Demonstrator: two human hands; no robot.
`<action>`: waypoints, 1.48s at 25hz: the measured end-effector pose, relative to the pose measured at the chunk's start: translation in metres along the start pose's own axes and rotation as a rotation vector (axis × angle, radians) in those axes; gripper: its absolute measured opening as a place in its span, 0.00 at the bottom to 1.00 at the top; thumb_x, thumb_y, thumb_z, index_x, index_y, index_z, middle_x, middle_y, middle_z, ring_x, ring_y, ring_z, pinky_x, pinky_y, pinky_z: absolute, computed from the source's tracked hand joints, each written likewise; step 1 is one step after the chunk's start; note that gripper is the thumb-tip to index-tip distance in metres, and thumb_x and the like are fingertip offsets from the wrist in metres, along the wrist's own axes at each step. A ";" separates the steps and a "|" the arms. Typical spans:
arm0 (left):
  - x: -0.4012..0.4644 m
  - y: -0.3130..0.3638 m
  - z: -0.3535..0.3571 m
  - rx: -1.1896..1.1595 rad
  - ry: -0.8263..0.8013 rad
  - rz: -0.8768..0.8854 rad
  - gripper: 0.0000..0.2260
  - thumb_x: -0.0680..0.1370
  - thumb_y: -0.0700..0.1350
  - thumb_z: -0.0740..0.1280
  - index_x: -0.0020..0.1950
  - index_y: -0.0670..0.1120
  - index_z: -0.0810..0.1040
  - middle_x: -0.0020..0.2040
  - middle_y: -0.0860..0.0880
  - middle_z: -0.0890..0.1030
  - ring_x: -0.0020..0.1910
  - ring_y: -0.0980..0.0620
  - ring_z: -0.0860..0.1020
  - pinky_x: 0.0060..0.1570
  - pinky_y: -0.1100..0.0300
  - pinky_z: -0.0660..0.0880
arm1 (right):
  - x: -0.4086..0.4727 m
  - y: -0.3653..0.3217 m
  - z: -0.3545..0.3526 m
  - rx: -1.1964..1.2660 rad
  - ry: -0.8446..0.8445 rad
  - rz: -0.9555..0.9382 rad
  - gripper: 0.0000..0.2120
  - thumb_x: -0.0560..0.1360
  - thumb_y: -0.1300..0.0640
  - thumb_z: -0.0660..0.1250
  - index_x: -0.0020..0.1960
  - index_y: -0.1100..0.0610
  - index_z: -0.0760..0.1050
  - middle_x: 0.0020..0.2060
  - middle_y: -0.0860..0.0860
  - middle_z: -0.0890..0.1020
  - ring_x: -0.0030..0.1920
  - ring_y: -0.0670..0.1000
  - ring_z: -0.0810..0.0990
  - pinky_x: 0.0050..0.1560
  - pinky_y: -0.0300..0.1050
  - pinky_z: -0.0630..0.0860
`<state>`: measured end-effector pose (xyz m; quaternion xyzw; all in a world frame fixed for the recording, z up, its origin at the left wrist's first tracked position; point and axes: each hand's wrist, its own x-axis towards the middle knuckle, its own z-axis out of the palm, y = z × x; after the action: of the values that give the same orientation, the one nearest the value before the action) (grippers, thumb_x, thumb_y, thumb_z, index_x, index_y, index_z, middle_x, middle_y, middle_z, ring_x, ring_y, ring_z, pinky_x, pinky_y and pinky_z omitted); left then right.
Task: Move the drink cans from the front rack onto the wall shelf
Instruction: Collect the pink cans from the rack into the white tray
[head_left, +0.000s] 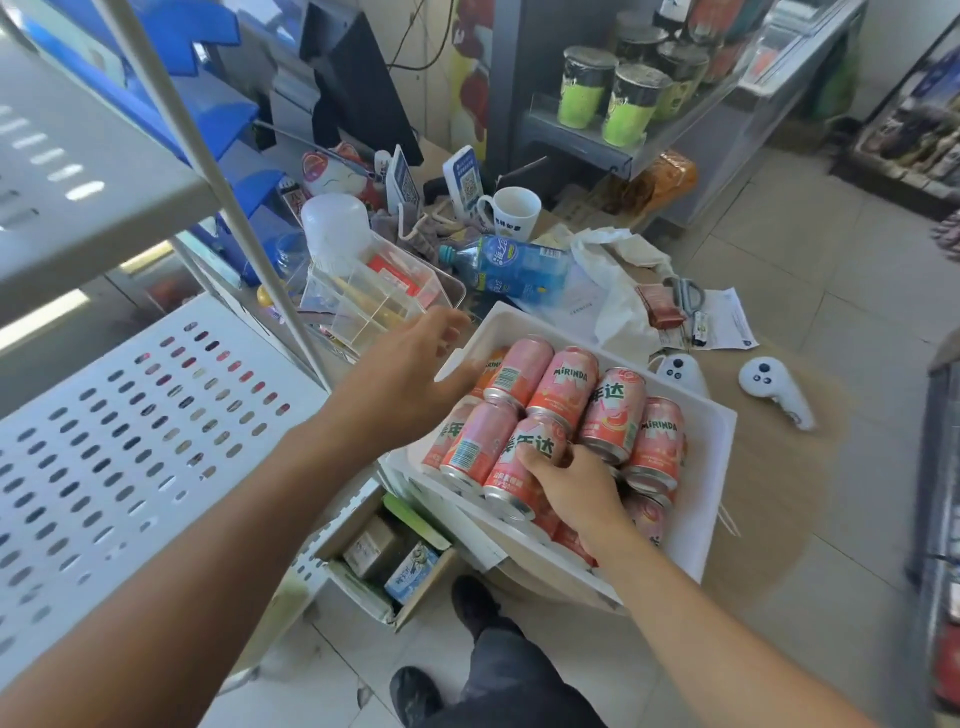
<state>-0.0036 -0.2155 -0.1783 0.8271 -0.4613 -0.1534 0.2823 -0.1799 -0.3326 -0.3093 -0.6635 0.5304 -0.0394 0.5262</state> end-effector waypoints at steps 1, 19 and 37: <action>-0.002 -0.001 -0.001 -0.002 0.000 -0.007 0.20 0.78 0.57 0.64 0.68 0.53 0.68 0.61 0.52 0.76 0.57 0.54 0.75 0.54 0.57 0.75 | 0.001 0.000 -0.002 -0.039 -0.026 0.004 0.27 0.71 0.36 0.71 0.60 0.55 0.76 0.53 0.48 0.81 0.51 0.49 0.80 0.55 0.49 0.78; -0.072 0.010 -0.104 0.168 0.591 -0.085 0.14 0.78 0.55 0.63 0.61 0.52 0.75 0.56 0.52 0.80 0.52 0.52 0.80 0.52 0.49 0.77 | -0.090 -0.214 0.006 -0.625 0.098 -1.259 0.26 0.80 0.39 0.57 0.70 0.55 0.69 0.62 0.53 0.75 0.59 0.53 0.76 0.50 0.41 0.68; -0.337 -0.023 -0.227 0.435 1.348 -0.828 0.10 0.78 0.51 0.65 0.58 0.51 0.76 0.52 0.55 0.80 0.47 0.56 0.80 0.45 0.56 0.77 | -0.303 -0.343 0.235 -0.245 -0.684 -1.981 0.37 0.74 0.43 0.69 0.77 0.50 0.56 0.69 0.55 0.67 0.67 0.56 0.71 0.56 0.51 0.74</action>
<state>-0.0491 0.1542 -0.0139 0.8812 0.1303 0.3776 0.2527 0.0590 0.0073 -0.0067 -0.8247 -0.4249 -0.2084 0.3098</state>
